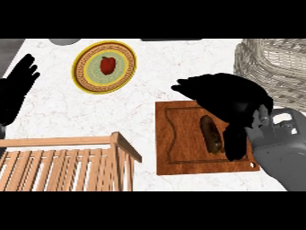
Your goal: Pick the sweet potato from the cutting board and place it in the basket
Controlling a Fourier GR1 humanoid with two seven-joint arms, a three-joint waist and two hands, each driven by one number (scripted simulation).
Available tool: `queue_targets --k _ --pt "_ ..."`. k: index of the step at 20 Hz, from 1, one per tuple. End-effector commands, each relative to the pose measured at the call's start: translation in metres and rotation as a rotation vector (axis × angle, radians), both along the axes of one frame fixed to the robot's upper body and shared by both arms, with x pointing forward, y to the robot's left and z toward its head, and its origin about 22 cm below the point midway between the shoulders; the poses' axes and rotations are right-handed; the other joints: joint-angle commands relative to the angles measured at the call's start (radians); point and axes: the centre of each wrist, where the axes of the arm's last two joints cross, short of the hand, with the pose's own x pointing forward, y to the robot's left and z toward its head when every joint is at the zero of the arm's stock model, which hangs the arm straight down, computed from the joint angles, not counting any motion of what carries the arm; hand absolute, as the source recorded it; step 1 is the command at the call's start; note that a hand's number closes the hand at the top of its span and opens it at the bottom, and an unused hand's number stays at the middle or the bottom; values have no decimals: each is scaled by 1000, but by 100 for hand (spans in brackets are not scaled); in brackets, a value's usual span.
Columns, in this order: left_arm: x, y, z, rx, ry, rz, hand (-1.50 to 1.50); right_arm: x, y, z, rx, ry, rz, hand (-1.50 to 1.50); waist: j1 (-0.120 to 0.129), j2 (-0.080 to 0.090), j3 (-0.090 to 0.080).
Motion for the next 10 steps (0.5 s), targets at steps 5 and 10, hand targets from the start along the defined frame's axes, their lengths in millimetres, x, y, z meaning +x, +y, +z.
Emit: queue_targets --k 5,10 --pt "-21 -36 -50 -78 71 -22 0 -12 -9 -61 145 -28 -28 -150 17 9 -24" --pt "-17 -9 -40 -55 61 -16 0 -7 -20 -114 81 -13 -45 -150 18 9 -25"
